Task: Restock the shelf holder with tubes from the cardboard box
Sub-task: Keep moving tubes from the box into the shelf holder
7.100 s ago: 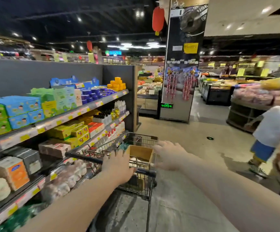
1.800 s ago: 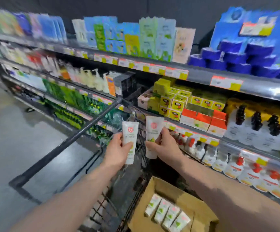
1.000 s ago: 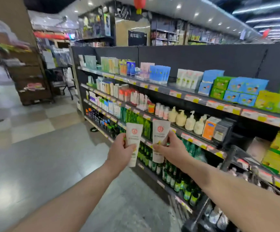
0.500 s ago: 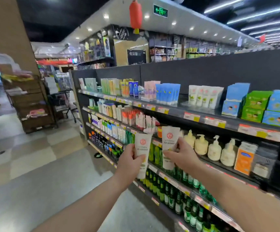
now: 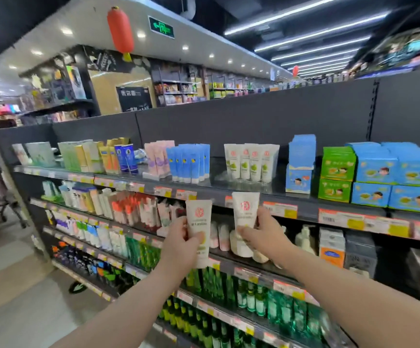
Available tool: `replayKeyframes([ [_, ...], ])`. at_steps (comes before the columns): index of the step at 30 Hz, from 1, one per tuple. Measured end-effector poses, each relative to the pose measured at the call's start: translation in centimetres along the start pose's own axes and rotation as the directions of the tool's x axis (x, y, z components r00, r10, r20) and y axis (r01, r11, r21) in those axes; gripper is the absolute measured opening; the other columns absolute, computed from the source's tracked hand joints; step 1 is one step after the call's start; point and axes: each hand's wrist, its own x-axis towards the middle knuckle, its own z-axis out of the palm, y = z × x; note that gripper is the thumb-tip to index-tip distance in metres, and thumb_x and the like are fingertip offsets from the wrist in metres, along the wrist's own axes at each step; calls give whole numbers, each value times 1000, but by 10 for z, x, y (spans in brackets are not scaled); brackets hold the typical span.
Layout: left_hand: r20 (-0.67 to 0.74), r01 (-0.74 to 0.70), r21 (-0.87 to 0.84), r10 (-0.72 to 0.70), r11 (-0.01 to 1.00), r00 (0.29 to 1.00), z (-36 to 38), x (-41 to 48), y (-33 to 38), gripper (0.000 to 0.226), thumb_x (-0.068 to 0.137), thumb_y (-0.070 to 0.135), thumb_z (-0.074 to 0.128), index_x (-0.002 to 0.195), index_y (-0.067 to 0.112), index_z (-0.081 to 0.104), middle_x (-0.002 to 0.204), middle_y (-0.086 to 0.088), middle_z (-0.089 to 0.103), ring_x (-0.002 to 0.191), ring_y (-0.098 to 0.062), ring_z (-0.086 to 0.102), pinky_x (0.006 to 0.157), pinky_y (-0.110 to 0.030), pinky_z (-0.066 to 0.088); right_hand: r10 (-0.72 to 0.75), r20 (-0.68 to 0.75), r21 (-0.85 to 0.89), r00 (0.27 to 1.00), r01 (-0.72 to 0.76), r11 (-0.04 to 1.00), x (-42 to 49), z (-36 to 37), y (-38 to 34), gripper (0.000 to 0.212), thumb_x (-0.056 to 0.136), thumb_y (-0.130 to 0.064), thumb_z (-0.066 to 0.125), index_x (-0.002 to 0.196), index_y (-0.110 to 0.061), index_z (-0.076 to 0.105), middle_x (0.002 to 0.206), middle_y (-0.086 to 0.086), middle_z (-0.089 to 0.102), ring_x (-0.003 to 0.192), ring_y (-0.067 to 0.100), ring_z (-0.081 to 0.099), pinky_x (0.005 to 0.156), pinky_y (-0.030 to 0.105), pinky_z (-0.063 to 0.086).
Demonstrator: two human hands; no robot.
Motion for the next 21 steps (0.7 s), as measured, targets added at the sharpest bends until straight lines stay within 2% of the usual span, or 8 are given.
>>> replayKeyframes([
  [3,44,-33,-10,33,999,998,19,36,-5,25,89,5,57,106,23,53,107,-5,65,98,-22,63,86,-40,52,24,-70,11,997,-24,1000,19,-16,9,30,89,-18,62,114,-20,45,92,-7,58,77,9,58,61,24,49],
  [5,81,-61,-23,63,998,995,29,59,-9,26,89,4,57,110,19,52,107,-5,65,93,-17,63,78,-31,51,24,-100,-10,995,-25,1000,32,-25,12,29,90,-19,60,113,-24,42,95,-9,56,79,3,55,57,17,43],
  [7,123,-83,-37,87,996,989,35,84,-13,26,89,6,57,109,21,52,105,-3,65,91,-12,62,71,-25,50,20,-155,-11,988,-22,1000,50,-31,12,27,91,-19,60,111,-24,43,100,-8,55,86,7,55,56,13,40],
  [11,169,-137,-58,145,989,975,35,147,-17,26,89,8,58,104,28,53,106,2,66,98,-13,63,84,-33,52,-15,-278,-39,961,5,999,103,-27,0,30,89,-18,63,115,-19,49,107,-3,59,96,14,55,77,26,43],
  [12,185,-147,-82,160,986,969,32,164,-17,26,89,8,57,103,29,52,105,4,66,97,-12,63,84,-33,53,-18,-293,-28,956,10,1000,118,-24,-5,31,89,-17,63,116,-20,49,104,-5,58,95,13,55,78,27,43],
  [15,226,-157,-152,189,976,956,23,212,-14,25,91,9,56,103,30,50,97,13,63,91,-4,62,72,-23,51,-49,-340,-39,939,38,999,169,-15,-26,30,86,-14,64,110,-26,49,96,-8,61,89,13,59,78,31,50],
  [18,229,-183,-139,212,973,950,17,258,-15,29,90,9,57,92,37,48,97,13,62,92,-5,61,78,-28,51,-87,-370,-53,925,72,996,213,-6,-45,32,83,-13,66,107,-28,50,94,-7,65,85,11,62,71,27,52],
  [21,232,-196,-145,226,970,946,19,295,-17,30,89,5,56,93,34,49,100,8,65,93,-7,62,85,-33,50,-103,-376,-78,921,79,994,248,-3,-59,31,82,-14,67,106,-26,51,95,-9,63,87,9,61,69,24,48],
])
